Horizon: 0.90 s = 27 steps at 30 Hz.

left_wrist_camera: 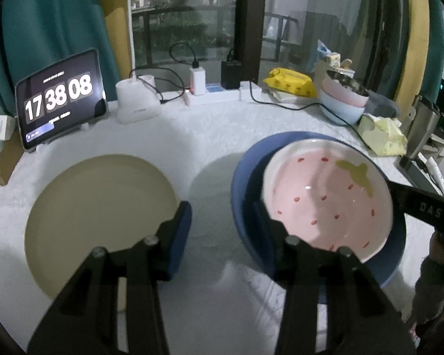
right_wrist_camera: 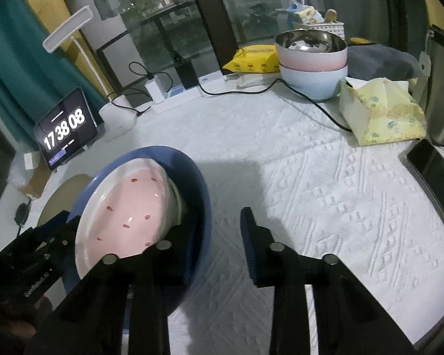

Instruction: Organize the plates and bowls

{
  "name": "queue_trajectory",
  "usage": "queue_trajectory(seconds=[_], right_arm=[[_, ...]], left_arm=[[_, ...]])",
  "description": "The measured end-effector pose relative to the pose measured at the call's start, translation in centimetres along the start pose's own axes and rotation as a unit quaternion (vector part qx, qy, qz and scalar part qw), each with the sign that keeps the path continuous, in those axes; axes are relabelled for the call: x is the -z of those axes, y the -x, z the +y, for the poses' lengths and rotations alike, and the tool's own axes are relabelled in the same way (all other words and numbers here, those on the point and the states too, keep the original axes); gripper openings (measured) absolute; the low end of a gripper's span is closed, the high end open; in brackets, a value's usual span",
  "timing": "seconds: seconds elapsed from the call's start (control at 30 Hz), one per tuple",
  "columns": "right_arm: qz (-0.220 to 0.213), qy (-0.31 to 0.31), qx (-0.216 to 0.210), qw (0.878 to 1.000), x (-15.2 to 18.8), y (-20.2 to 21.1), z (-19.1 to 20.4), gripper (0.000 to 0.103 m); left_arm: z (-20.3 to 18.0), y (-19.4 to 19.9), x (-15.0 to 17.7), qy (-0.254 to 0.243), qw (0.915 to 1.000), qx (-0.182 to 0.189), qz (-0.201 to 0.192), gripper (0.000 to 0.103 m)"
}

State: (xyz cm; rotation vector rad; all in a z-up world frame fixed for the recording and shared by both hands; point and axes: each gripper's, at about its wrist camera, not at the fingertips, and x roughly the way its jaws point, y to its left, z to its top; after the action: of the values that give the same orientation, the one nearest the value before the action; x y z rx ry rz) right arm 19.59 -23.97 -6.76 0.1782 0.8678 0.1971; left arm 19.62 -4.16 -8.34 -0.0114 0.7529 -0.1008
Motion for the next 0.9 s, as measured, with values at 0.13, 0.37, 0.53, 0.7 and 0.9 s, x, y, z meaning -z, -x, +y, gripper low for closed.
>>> queue_trajectory(seconds=[0.13,0.37,0.53,0.7,0.9], right_arm=[[-0.003,0.006,0.006,1.000,0.0,0.0,0.8,0.010],[-0.006,-0.012,-0.001,1.000,0.2,0.1,0.5,0.009],[-0.007,-0.013,0.005,1.000,0.2,0.1,0.7,0.009],[-0.006,-0.008,0.006,1.000,0.2,0.3,0.8,0.009],[-0.007,-0.008,0.007,1.000,0.4,0.6,0.9,0.009]], left_arm=[[-1.2,0.2,0.0,-0.026,0.9996,-0.002,-0.007,0.016],[-1.4,0.2,-0.1,-0.028,0.9995,-0.005,-0.011,0.015],[-1.3,0.3,-0.1,-0.022,0.9997,0.001,-0.011,0.014],[-1.3,0.5,-0.1,-0.024,0.9997,0.000,-0.008,0.014],[-1.3,0.7,-0.2,-0.022,0.9997,0.004,-0.005,0.014]])
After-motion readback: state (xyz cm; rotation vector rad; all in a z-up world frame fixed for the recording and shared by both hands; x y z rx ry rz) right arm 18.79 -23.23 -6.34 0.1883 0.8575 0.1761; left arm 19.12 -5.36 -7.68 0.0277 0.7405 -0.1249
